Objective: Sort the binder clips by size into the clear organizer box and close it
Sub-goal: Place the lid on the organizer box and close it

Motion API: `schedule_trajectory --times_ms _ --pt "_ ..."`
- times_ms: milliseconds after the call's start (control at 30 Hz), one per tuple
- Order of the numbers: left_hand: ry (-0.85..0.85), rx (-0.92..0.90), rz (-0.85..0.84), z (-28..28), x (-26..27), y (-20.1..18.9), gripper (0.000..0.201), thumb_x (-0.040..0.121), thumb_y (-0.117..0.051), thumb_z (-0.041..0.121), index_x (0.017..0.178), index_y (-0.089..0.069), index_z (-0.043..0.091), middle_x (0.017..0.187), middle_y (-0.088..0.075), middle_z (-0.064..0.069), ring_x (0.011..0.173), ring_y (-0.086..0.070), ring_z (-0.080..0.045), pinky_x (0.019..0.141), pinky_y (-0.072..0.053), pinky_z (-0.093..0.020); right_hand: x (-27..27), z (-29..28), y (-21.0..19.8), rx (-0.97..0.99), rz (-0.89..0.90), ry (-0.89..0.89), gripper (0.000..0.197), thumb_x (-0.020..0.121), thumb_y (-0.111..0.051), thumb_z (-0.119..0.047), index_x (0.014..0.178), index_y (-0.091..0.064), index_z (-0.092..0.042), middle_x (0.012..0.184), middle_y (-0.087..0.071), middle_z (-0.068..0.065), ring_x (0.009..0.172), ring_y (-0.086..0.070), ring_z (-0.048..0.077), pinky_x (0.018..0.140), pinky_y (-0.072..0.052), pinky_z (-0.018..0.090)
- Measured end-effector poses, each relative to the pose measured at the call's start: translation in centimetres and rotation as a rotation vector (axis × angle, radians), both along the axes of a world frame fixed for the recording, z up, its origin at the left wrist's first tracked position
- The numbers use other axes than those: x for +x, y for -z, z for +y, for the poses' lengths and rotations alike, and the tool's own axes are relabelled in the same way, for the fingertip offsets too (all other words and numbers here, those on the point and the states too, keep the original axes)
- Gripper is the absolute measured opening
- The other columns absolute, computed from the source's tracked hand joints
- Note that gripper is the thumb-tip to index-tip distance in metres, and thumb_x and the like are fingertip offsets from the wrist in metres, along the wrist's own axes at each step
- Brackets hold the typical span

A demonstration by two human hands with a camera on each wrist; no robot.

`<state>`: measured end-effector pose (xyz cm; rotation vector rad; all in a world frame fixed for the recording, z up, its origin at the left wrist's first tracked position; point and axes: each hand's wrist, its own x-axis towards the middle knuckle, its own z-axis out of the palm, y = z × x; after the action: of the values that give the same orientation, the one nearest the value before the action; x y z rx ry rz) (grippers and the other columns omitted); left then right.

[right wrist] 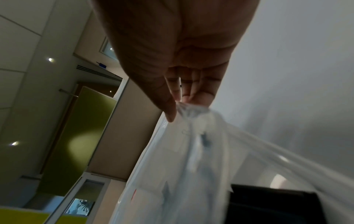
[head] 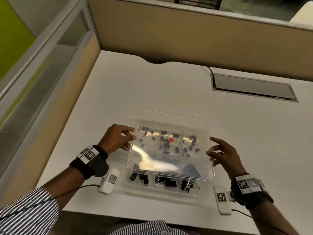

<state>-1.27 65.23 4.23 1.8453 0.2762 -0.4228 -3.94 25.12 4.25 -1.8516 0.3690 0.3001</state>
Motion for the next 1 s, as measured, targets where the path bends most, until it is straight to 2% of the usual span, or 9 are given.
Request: schedule_trajectory --times_ms 133,333,500,633,733,833,933,1000 --pt "0.012 0.065 -0.021 -0.1 -0.9 1.0 0.035 0.081 -0.077 0.007 0.115 -0.068 0.007 0.08 -0.067 -0.014 0.06 -0.07 -0.034 0.058 -0.06 -0.04 -1.2 0.2 0.7 -0.041 -0.028 0.003 0.06 0.079 -0.074 0.006 0.133 -0.056 -0.014 0.085 -0.064 0.018 0.061 -0.064 0.025 0.049 -0.053 0.032" --pt "0.056 0.144 -0.047 -0.1 -2.0 1.8 0.037 0.082 -0.077 0.009 0.118 -0.067 0.008 0.076 -0.069 -0.011 0.059 -0.07 -0.027 0.058 -0.06 -0.036 -2.6 -0.1 1.9 -0.085 -0.04 -0.022 0.062 0.079 -0.076 0.003 0.133 -0.056 -0.02 0.085 -0.063 0.015 0.06 -0.065 0.024 0.052 -0.056 0.038" --pt "0.077 0.171 -0.059 -0.2 -2.5 2.1 0.037 0.083 -0.076 0.01 0.119 -0.067 0.008 0.077 -0.069 -0.011 0.059 -0.07 -0.023 0.059 -0.061 -0.034 -3.6 -0.5 2.4 -0.166 -0.064 -0.077 0.061 0.08 -0.077 -0.004 0.133 -0.054 -0.025 0.085 -0.064 0.012 0.06 -0.066 0.027 0.055 -0.056 0.03" --pt "0.079 0.184 -0.064 -0.4 -2.9 2.2 0.037 0.083 -0.076 0.01 0.119 -0.066 0.007 0.077 -0.069 -0.011 0.059 -0.07 -0.022 0.056 -0.059 -0.029 -4.2 -0.7 2.9 -0.194 -0.063 -0.089 0.062 0.08 -0.077 -0.005 0.134 -0.054 -0.025 0.086 -0.064 0.01 0.064 -0.066 0.028 0.058 -0.059 0.035" --pt "0.081 0.182 -0.058 -0.3 -3.3 2.3 0.038 0.082 -0.077 0.009 0.118 -0.066 0.007 0.076 -0.069 -0.01 0.059 -0.07 -0.022 0.056 -0.059 -0.027 -4.5 -0.7 3.1 -0.224 -0.064 -0.109 0.063 0.081 -0.076 -0.005 0.136 -0.052 -0.024 0.087 -0.063 0.009 0.066 -0.066 0.024 0.055 -0.057 0.028" --pt "0.078 0.179 -0.057 -0.4 -3.7 2.4 0.044 0.082 -0.076 0.009 0.123 -0.064 0.006 0.077 -0.069 -0.009 0.06 -0.07 -0.022 0.059 -0.06 -0.031 -4.8 -0.7 3.3 -0.246 -0.074 -0.12 0.063 0.082 -0.076 -0.007 0.138 -0.05 -0.023 0.089 -0.063 0.007 0.068 -0.065 0.022 0.054 -0.056 0.026" --pt "0.088 0.206 -0.091 -0.5 -3.8 2.4 0.06 0.082 -0.076 0.011 0.137 -0.054 0.017 0.084 -0.068 -0.006 0.063 -0.07 -0.021 0.061 -0.06 -0.031 -5.0 -0.8 3.3 -0.305 -0.096 -0.146 0.065 0.083 -0.077 -0.014 0.14 -0.048 -0.027 0.104 -0.061 0.006 0.076 -0.064 0.02 0.056 -0.055 0.023" --pt "0.148 0.257 -0.119 -0.4 -3.7 2.1 0.072 0.081 -0.078 0.014 0.144 -0.044 0.027 0.09 -0.067 0.0 0.065 -0.069 -0.017 0.061 -0.059 -0.029 -5.1 -1.1 3.2 -0.431 -0.163 -0.215 0.073 0.081 -0.079 -0.02 0.144 -0.043 -0.028 0.125 -0.053 -0.001 0.094 -0.062 0.015 0.067 -0.052 0.019"
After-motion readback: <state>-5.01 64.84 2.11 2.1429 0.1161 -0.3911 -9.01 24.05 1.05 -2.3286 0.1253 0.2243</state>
